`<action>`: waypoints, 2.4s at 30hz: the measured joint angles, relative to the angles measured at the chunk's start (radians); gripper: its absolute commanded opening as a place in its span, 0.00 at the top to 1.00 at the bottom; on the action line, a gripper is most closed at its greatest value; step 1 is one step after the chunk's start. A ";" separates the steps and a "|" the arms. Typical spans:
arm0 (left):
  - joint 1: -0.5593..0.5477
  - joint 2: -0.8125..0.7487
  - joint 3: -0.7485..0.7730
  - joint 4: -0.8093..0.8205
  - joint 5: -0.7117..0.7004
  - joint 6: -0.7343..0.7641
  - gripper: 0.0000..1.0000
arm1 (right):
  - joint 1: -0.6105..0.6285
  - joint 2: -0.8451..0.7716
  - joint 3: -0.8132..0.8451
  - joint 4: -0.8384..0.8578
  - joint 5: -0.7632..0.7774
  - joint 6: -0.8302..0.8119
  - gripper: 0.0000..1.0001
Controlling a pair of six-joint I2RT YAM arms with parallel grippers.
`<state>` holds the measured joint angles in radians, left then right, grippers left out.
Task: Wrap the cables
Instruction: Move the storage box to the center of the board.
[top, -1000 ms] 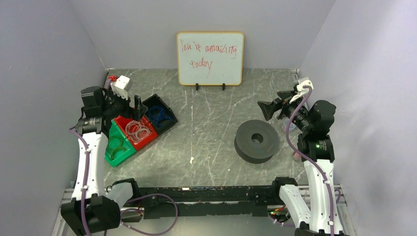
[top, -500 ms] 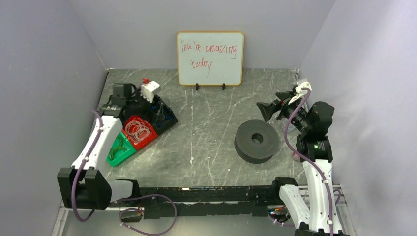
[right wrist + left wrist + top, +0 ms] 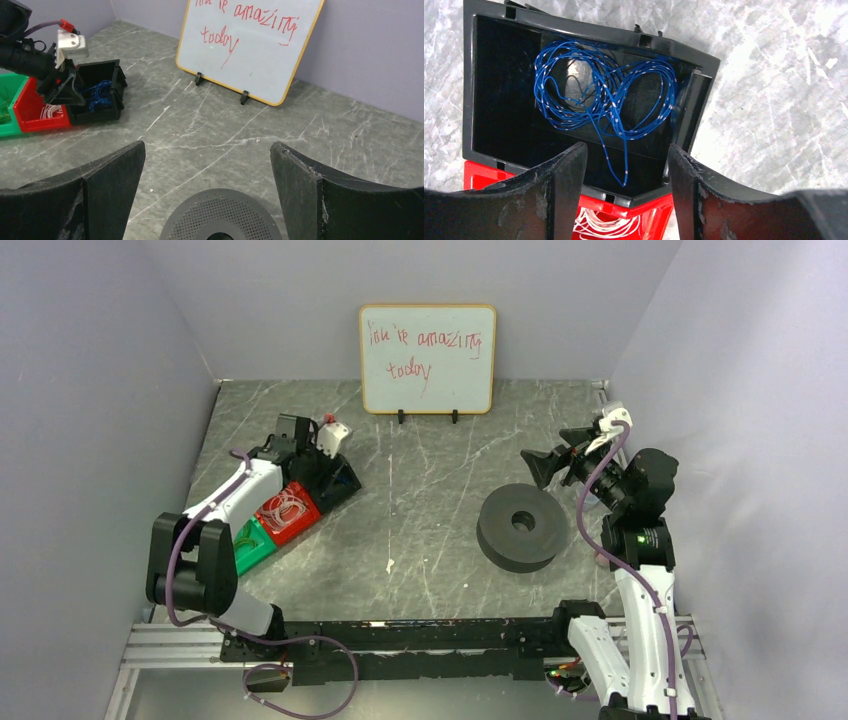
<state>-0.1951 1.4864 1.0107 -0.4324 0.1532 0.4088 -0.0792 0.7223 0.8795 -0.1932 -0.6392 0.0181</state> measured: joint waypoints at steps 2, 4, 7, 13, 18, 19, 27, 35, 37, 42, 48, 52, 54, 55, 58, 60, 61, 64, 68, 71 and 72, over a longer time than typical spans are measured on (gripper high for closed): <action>0.000 0.011 -0.001 0.017 -0.020 0.002 0.34 | 0.000 0.000 -0.002 0.000 -0.002 0.000 0.01; 0.000 0.019 -0.001 0.028 -0.040 0.002 0.31 | 0.000 0.000 -0.004 0.000 -0.007 0.000 0.01; 0.000 0.019 -0.005 0.029 -0.053 0.008 0.31 | 0.000 0.002 -0.006 0.000 -0.016 -0.008 0.01; 0.000 -0.061 -0.025 -0.007 -0.050 0.037 0.22 | 0.000 0.007 -0.006 0.000 -0.026 -0.023 0.01; 0.000 -0.148 -0.026 -0.074 -0.037 0.083 0.06 | 0.000 0.008 -0.006 0.000 -0.032 -0.029 0.01; 0.000 -0.164 -0.028 -0.080 -0.039 0.087 0.06 | 0.000 0.008 -0.006 0.000 -0.034 -0.030 0.01; -0.002 -0.207 -0.089 -0.132 -0.121 0.115 0.06 | 0.000 0.009 -0.011 0.001 -0.051 -0.037 0.01; -0.031 -0.257 -0.158 -0.257 -0.150 0.156 0.06 | 0.000 0.010 -0.014 0.001 -0.051 -0.039 0.01; -0.041 -0.281 -0.180 -0.275 -0.163 0.164 0.06 | 0.000 0.010 -0.016 0.001 -0.052 -0.041 0.01; -0.059 -0.290 -0.251 -0.269 -0.207 0.183 0.12 | 0.000 0.010 -0.018 0.001 -0.054 -0.042 0.01; -0.068 -0.237 -0.324 -0.211 -0.288 0.208 0.18 | 0.000 0.010 -0.023 0.002 -0.059 -0.042 0.01; -0.068 -0.213 -0.353 -0.117 -0.356 0.235 0.28 | 0.000 0.009 -0.024 0.002 -0.069 -0.042 0.01; -0.069 -0.212 -0.365 -0.068 -0.387 0.251 0.34 | 0.000 0.009 -0.024 0.004 -0.072 -0.042 0.01; -0.069 -0.212 -0.372 -0.036 -0.404 0.264 0.37 | 0.000 0.009 -0.024 0.004 -0.074 -0.042 0.01; -0.071 -0.200 -0.386 0.021 -0.427 0.288 0.48 | 0.000 0.008 -0.026 0.010 -0.077 -0.042 0.01; -0.072 -0.185 -0.396 0.058 -0.438 0.306 0.53 | 0.000 0.005 -0.031 0.013 -0.077 -0.042 0.01; -0.073 -0.178 -0.401 0.080 -0.443 0.319 0.55 | 0.000 0.004 -0.034 0.014 -0.078 -0.042 0.01; -0.074 -0.157 -0.407 0.123 -0.457 0.351 0.55 | 0.000 0.003 -0.037 0.015 -0.078 -0.042 0.01; -0.075 -0.116 -0.423 0.208 -0.484 0.402 0.55 | 0.000 0.003 -0.038 0.016 -0.079 -0.042 0.01; -0.075 -0.072 -0.437 0.289 -0.512 0.446 0.55 | 0.000 0.003 -0.039 0.016 -0.080 -0.042 0.01; -0.075 -0.055 -0.439 0.320 -0.528 0.465 0.55 | 0.000 0.003 -0.039 0.017 -0.080 -0.042 0.01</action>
<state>-0.2699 1.4319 0.5716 -0.1123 -0.3752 0.8738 -0.0792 0.7254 0.8402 -0.1761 -0.7197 -0.0238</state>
